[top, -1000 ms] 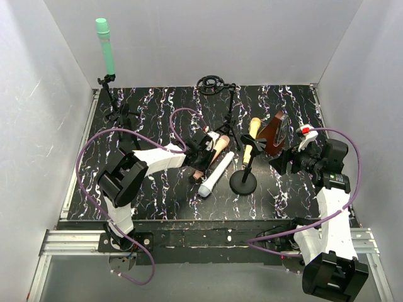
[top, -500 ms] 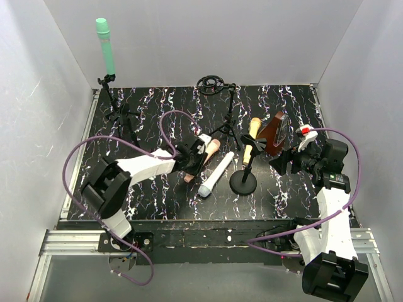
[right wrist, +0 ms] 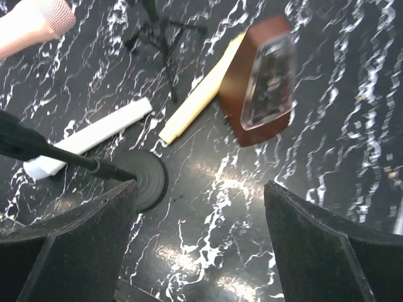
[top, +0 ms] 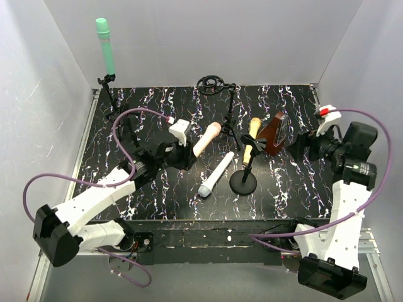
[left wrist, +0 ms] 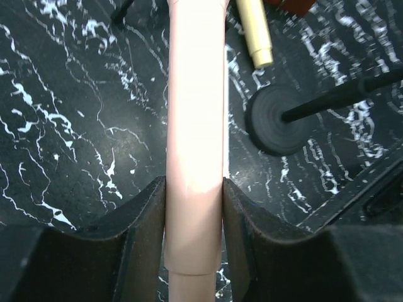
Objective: Attach the microphones to the stand
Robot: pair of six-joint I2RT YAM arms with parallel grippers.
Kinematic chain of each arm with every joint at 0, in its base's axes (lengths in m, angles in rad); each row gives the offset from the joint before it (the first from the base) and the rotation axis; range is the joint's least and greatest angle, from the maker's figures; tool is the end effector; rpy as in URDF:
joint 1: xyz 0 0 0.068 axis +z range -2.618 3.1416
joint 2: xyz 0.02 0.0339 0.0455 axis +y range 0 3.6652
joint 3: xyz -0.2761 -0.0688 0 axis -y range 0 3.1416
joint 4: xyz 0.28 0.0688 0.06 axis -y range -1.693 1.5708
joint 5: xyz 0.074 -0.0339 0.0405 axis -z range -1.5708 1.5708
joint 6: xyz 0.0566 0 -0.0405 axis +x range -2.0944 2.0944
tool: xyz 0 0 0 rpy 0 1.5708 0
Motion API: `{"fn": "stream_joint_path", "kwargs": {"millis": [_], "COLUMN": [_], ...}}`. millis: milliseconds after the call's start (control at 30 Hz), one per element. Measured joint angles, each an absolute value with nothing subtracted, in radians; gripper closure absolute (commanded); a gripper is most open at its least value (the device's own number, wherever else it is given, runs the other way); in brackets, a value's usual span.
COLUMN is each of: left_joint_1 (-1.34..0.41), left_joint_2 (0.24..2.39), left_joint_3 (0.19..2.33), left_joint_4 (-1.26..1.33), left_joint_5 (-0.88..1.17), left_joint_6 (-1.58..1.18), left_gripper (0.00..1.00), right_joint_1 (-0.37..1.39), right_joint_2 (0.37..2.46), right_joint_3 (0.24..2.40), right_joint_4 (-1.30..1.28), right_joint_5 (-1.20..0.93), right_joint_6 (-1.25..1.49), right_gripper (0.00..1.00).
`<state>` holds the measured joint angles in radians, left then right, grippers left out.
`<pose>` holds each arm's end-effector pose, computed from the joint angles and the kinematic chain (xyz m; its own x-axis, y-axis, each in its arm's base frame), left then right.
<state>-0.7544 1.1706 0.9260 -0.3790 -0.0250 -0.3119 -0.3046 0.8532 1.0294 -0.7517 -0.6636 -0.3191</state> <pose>0.2229 -0.2076 0.2819 -0.6105 0.1528 -0.7771 0.5070 0.8293 -0.2352 0.2042 -0.0276 0.3651 -0.4125 -0.1294 -0.9017 -0.4066 0.9119 0.0551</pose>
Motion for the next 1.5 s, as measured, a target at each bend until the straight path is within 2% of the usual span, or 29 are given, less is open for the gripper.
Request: {"fn": "stream_joint_path", "kwargs": {"millis": [200, 433, 900, 1033, 1200, 1333, 1500], "left_joint_1": [-0.754, -0.754, -0.754, -0.757, -0.791, -0.84, -0.894], "left_joint_2": [1.063, 1.048, 1.299, 1.398, 1.493, 1.549, 1.593], "left_joint_3": [0.945, 1.054, 1.353, 1.409, 1.431, 1.46, 1.493], "left_joint_4": [-0.365, -0.319, -0.035, 0.062, 0.166, 0.216, 0.278], "left_joint_5": [-0.001, 0.058, 0.219, 0.231, 0.22, 0.202, 0.177], "left_joint_6": [-0.333, -0.353, -0.455, -0.501, -0.552, -0.567, -0.57], "left_gripper": [1.0, 1.0, 1.0, 1.0, 1.0, 1.0, 1.0], "right_joint_1": [-0.32, -0.321, -0.3, -0.229, -0.159, -0.13, -0.12], "right_joint_2": [0.896, 0.979, 1.171, 1.198, 1.18, 1.217, 1.259], "right_joint_3": [1.307, 1.582, 1.834, 1.832, 1.698, 1.658, 1.649], "right_joint_4": [-0.897, -1.038, -1.169, -1.053, -0.679, -0.435, -0.345], "right_joint_5": [-0.669, -0.793, -1.186, -1.26, -1.297, -1.26, -1.15], "right_joint_6": [-0.348, -0.363, -0.305, -0.145, 0.246, 0.532, 0.694], "right_gripper": [0.12, 0.12, 0.14, 0.16, 0.18, 0.2, 0.2]}}
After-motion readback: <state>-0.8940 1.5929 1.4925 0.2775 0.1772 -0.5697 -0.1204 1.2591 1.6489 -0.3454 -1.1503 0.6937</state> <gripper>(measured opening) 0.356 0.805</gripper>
